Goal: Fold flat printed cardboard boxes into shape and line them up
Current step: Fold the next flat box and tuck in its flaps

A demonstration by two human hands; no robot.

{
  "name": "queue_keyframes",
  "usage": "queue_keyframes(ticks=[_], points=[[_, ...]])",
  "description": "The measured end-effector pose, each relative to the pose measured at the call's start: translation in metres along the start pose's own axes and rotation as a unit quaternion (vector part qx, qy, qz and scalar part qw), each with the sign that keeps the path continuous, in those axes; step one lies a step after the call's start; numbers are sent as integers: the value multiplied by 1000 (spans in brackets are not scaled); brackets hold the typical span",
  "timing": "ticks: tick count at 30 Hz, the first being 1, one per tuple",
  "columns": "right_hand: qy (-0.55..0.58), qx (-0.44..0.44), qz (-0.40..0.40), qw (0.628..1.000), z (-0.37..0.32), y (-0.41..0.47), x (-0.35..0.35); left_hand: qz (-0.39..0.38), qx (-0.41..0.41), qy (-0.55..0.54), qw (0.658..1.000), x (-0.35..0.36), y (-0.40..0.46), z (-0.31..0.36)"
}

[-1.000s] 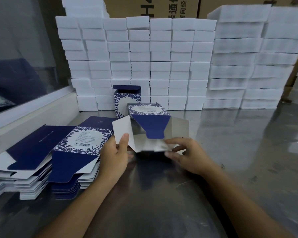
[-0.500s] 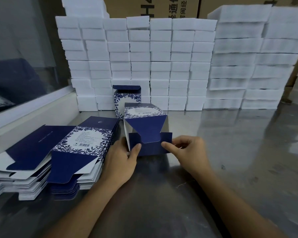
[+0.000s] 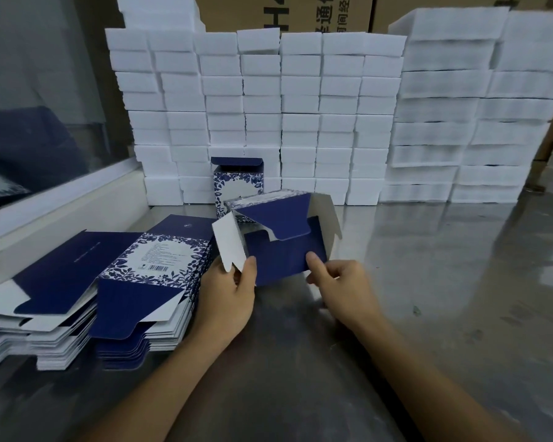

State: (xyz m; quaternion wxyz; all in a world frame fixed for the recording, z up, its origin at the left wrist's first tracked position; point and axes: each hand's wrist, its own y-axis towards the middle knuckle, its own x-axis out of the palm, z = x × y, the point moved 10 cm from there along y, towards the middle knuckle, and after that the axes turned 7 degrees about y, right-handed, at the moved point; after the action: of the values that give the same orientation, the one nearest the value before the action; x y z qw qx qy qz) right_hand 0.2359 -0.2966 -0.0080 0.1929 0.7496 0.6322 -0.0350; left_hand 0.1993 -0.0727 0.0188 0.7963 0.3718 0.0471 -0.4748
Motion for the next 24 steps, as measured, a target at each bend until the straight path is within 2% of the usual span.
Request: queue_keyframes(ticks=[5, 9, 13, 17, 24], points=[[-28, -50, -114, 992, -18, -17, 44, -37, -16, -61, 997, 14, -10, 5], [23, -65, -133, 989, -23, -20, 51, -40, -48, -85, 994, 20, -13, 3], [19, -60, -149, 987, -22, -20, 54, -62, -82, -115, 988, 25, -13, -5], [37, -49, -137, 989, -20, -18, 52, -70, -95, -116, 986, 25, -13, -6], [139, 5, -35, 990, -10, -9, 24, -70, -103, -107, 986, 22, -12, -4]])
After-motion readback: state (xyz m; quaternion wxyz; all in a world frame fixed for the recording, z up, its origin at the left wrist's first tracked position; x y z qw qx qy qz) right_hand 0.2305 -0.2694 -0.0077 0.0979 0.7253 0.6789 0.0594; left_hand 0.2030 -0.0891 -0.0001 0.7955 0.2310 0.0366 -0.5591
